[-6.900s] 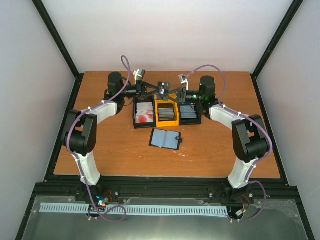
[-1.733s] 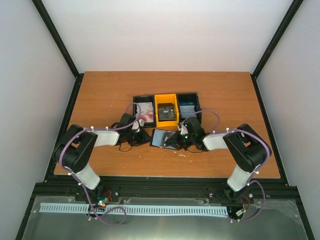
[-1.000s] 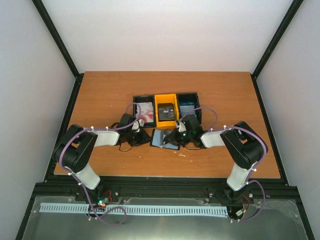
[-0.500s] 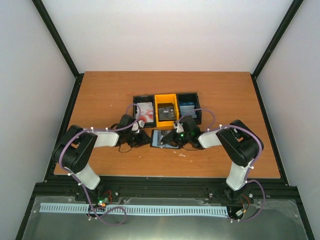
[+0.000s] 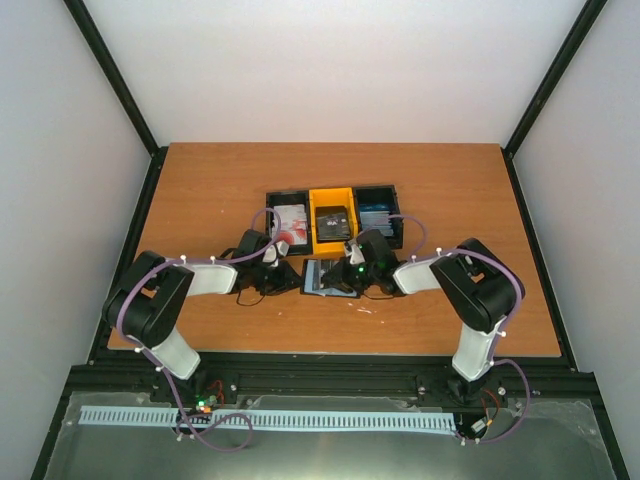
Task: Put the credit cards into the card holder
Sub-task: Insert the credit card into the card holder.
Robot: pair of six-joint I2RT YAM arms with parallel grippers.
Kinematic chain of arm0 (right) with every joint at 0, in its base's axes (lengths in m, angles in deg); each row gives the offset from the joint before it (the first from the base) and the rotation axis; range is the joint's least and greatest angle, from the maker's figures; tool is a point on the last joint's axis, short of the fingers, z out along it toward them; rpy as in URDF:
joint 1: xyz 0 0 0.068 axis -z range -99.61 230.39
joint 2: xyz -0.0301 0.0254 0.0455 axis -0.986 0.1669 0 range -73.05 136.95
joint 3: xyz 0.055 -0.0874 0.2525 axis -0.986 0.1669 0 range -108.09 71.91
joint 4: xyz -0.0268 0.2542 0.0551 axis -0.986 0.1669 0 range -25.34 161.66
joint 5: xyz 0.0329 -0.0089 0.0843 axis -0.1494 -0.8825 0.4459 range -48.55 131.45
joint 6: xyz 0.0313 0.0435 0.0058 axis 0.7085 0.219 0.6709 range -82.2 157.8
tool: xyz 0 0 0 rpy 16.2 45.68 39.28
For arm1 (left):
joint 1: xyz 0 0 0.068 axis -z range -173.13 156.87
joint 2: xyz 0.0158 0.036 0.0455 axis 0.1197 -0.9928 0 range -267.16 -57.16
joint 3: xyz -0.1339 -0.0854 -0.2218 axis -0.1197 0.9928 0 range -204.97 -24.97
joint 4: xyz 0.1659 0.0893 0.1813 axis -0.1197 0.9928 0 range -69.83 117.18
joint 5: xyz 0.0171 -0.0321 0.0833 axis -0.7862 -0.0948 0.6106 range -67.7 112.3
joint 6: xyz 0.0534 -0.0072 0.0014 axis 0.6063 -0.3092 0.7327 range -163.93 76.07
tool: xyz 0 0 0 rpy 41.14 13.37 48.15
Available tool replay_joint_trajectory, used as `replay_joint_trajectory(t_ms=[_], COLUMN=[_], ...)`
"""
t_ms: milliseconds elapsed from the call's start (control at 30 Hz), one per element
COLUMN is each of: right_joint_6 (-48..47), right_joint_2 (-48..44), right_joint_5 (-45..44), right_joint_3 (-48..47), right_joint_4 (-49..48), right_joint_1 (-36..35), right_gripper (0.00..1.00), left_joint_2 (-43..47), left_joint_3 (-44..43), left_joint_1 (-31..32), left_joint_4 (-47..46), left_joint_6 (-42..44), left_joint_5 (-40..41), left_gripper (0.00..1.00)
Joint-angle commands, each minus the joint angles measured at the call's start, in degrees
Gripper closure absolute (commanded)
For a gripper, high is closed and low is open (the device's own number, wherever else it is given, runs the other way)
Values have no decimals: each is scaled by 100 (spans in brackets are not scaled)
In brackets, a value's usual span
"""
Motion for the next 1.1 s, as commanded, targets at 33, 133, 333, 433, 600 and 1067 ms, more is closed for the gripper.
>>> replay_joint_trajectory(t_ms=[33, 133, 333, 433, 600, 1067], right_joint_6=[-62, -189, -553, -684, -910, -1246], right_joint_2=[148, -29, -537, -685, -789, -332], right_joint_5=[66, -147, -785, -1084, -1522, -1624], right_joint_3=[-152, -178, -217, -227, -297, -719], right_joint_4=[79, 369, 1438, 1848, 2329, 2499], right_joint_1=[-109, -108, -108, -108, -108, -165], right_gripper=[86, 75, 66, 65, 65, 83], left_joint_2=[138, 147, 232, 252, 221, 137], left_joint_3=[11, -17, -110, -131, -151, -157], left_joint_1=[61, 61, 60, 55, 61, 57], left_joint_4=[79, 136, 340, 390, 357, 292], left_joint_6=[-51, -36, 31, 47, 45, 63], left_joint_5=[73, 125, 407, 507, 499, 415], left_gripper=[83, 83, 83, 84, 84, 83])
